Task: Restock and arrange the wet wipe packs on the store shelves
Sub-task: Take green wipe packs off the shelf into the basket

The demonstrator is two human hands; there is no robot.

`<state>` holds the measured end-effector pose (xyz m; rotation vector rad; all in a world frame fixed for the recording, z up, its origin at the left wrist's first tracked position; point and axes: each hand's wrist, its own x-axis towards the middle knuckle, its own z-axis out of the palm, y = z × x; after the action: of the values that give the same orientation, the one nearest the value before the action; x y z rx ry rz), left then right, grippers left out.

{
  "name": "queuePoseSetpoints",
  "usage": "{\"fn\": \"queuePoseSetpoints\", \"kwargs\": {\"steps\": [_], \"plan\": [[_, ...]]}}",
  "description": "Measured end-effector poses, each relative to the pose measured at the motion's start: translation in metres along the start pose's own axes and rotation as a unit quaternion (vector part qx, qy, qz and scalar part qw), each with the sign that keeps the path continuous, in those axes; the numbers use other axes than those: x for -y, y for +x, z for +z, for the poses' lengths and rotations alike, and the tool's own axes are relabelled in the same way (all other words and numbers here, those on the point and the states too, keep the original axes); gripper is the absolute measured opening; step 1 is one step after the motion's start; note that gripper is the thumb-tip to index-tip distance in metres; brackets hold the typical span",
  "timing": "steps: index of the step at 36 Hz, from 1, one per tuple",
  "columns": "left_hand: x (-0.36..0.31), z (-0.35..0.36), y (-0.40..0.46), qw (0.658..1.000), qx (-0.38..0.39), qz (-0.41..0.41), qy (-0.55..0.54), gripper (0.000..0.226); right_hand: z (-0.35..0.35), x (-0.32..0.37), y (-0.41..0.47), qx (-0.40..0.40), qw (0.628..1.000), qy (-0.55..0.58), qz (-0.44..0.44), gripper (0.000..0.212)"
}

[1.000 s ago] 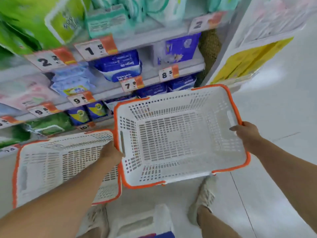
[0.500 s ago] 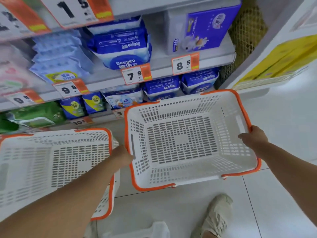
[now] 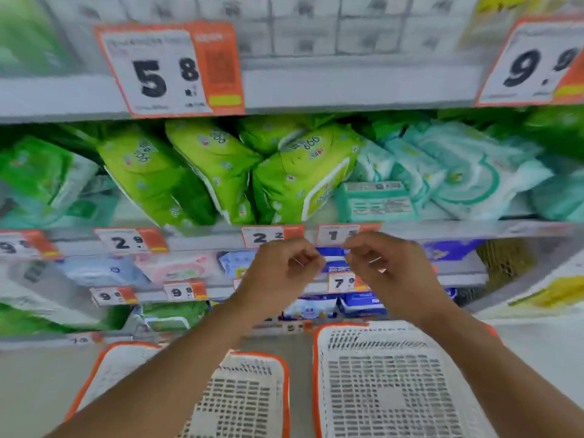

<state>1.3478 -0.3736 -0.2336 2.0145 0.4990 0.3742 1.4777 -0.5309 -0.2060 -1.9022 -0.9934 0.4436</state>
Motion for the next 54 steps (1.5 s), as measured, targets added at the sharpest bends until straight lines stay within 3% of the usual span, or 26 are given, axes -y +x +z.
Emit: {"fn": "queuePoseSetpoints", "kwargs": {"steps": [4, 10, 17, 20, 22, 25, 27, 29, 32, 35, 41, 48, 54], "plan": [[0.012, -0.022, 0.008, 0.998, -0.027, 0.045, -0.046, 0.016, 0.022, 0.012, 0.022, -0.057, 0.995, 0.023, -0.084, 0.021], [0.035, -0.058, 0.006, 0.993, -0.050, 0.104, 0.005, 0.017, 0.051, 0.020, 0.044, -0.088, 0.965, -0.052, -0.243, 0.034], [0.062, -0.112, -0.016, 0.985, -0.141, 0.100, 0.016, 0.023, 0.094, 0.047, 0.061, -0.138, 0.932, -0.117, -0.315, 0.028], [0.074, -0.129, -0.041, 0.974, -0.211, 0.077, -0.040, 0.010, 0.121, 0.068, 0.044, -0.164, 0.932, -0.127, -0.296, 0.025], [0.079, -0.141, -0.056, 0.965, -0.252, 0.045, -0.060, 0.004, 0.144, 0.085, 0.034, -0.133, 0.948, -0.120, -0.264, 0.039], [0.080, -0.156, -0.074, 0.962, -0.271, 0.026, -0.039, 0.020, 0.176, 0.119, 0.041, -0.081, 0.969, -0.145, -0.181, 0.065], [0.076, -0.162, -0.089, 0.958, -0.285, 0.027, -0.028, 0.024, 0.193, 0.144, 0.053, -0.056, 0.980, -0.155, -0.108, 0.061], [0.075, -0.166, -0.110, 0.950, -0.309, 0.024, -0.025, 0.026, 0.211, 0.162, 0.064, -0.064, 0.985, -0.151, -0.056, 0.067], [0.085, -0.163, -0.146, 0.947, -0.318, 0.021, -0.040, 0.026, 0.238, 0.167, 0.074, -0.124, 0.989, -0.080, -0.002, 0.111], [0.103, -0.157, -0.180, 0.950, -0.308, 0.005, -0.044, 0.025, 0.249, 0.160, 0.082, -0.165, 0.986, -0.004, 0.024, 0.124], [0.128, -0.178, -0.204, 0.946, -0.317, -0.019, -0.061, 0.021, 0.262, 0.161, 0.090, -0.244, 0.947, -0.208, -0.016, 0.110], [0.142, -0.199, -0.197, 0.923, -0.366, -0.013, -0.114, 0.016, 0.279, 0.157, 0.111, -0.268, 0.959, -0.048, -0.073, 0.092], [0.120, -0.208, -0.179, 0.913, -0.357, 0.006, -0.197, 0.025, 0.236, 0.154, 0.078, -0.313, 0.913, 0.052, -0.257, 0.079]]}}
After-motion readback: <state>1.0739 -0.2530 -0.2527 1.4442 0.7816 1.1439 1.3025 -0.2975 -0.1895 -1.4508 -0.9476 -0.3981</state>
